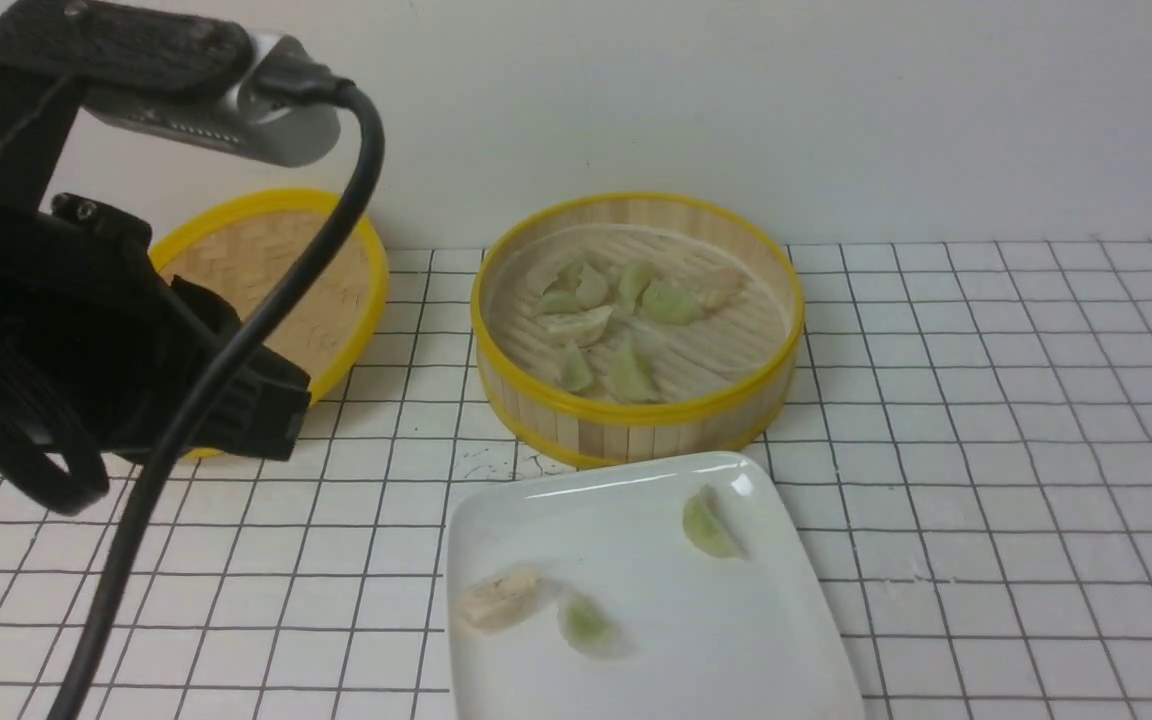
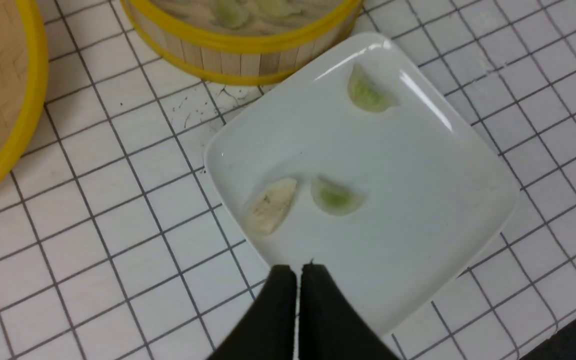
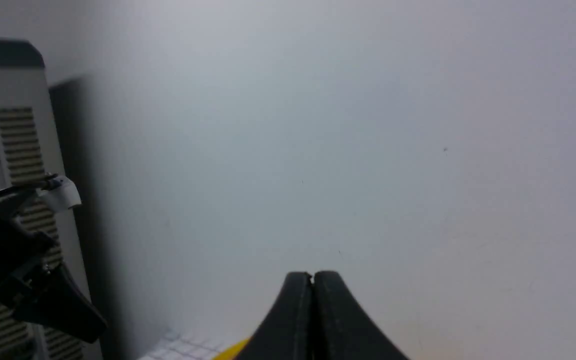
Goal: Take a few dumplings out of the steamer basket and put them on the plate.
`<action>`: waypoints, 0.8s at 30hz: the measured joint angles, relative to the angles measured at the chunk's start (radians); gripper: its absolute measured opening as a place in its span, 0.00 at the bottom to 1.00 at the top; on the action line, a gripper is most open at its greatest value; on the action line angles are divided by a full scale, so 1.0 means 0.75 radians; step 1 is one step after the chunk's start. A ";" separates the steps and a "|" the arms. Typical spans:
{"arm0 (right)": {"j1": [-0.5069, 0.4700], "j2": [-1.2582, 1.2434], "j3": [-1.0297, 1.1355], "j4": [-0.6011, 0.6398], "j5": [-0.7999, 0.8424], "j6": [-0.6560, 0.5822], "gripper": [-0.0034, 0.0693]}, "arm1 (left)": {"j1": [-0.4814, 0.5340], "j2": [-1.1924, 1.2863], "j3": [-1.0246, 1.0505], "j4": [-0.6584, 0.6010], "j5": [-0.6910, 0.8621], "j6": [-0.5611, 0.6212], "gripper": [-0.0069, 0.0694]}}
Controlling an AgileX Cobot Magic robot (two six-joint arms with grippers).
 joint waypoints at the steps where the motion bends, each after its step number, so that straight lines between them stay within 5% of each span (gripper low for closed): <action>1: 0.000 -0.030 0.049 -0.018 -0.020 0.027 0.03 | 0.000 0.000 0.000 -0.007 -0.013 0.000 0.08; 10: 0.000 -0.079 0.196 -0.173 -0.079 0.205 0.03 | -0.001 -0.114 0.058 -0.001 -0.118 0.000 0.08; 19: 0.000 -0.080 0.196 -0.176 -0.083 0.205 0.03 | -0.001 -0.715 0.516 0.039 -0.674 -0.001 0.08; 24: 0.000 -0.080 0.196 -0.176 -0.085 0.205 0.03 | -0.001 -0.904 0.688 0.040 -0.800 -0.001 0.08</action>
